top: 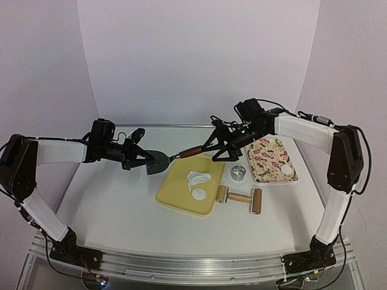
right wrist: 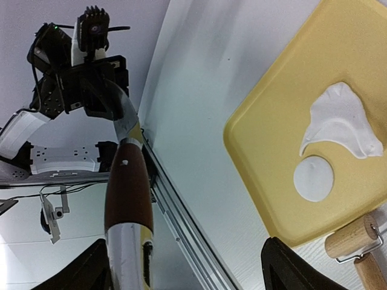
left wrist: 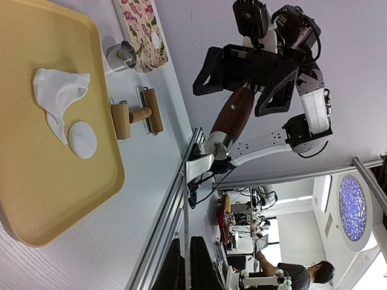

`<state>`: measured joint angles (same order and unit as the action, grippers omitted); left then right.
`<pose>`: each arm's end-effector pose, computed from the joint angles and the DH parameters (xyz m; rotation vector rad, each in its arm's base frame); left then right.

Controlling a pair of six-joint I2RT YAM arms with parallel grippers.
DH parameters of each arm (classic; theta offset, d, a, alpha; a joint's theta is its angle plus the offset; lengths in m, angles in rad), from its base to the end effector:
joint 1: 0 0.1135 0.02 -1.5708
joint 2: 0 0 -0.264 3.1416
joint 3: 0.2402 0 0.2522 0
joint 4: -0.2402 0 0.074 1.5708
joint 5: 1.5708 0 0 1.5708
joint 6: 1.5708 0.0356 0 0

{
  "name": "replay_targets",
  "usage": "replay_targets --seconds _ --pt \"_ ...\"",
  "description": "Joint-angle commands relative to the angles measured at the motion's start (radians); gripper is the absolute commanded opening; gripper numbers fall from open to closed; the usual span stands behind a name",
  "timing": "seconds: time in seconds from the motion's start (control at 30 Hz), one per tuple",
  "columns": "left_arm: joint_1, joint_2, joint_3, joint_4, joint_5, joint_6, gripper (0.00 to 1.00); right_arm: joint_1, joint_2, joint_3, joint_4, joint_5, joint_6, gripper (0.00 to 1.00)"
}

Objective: Roll out the dumpling wrappers from the dough

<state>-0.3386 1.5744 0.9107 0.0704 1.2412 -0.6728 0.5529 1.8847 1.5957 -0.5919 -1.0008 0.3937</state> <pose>0.2923 -0.1387 0.2260 0.4465 2.2471 -1.8908 0.3355 0.2423 0.2804 -0.6890 2.4550 1.6275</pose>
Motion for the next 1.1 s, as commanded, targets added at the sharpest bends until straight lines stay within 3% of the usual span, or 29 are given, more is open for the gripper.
replay_targets --seconds 0.0,0.43,0.7,0.77,0.8,0.87,0.93,1.07 --pt "-0.006 0.012 0.054 0.013 0.066 0.020 0.00 0.021 -0.032 0.013 0.106 -0.124 0.049 0.80" --pt "-0.019 0.045 0.089 -0.057 0.050 0.065 0.00 0.051 0.023 0.060 0.164 -0.196 0.101 0.46" --pt "-0.023 0.074 0.130 -0.174 0.023 0.144 0.03 0.050 0.003 0.039 0.179 -0.080 0.109 0.00" --pt "-0.023 0.082 0.146 -0.219 -0.002 0.171 0.28 0.050 -0.019 0.033 0.179 -0.021 0.113 0.00" --pt "-0.023 0.081 0.151 -0.234 -0.026 0.185 0.49 0.047 -0.038 0.026 0.179 0.008 0.118 0.00" --pt "-0.023 0.069 0.151 -0.245 -0.084 0.198 0.71 0.030 -0.082 -0.008 0.176 0.078 0.140 0.00" --pt "-0.023 0.052 0.143 -0.242 -0.162 0.201 0.80 0.004 -0.139 -0.062 0.171 0.132 0.172 0.00" --pt "-0.024 0.046 0.138 -0.258 -0.374 0.174 0.84 -0.035 -0.250 -0.156 0.086 0.229 0.195 0.00"
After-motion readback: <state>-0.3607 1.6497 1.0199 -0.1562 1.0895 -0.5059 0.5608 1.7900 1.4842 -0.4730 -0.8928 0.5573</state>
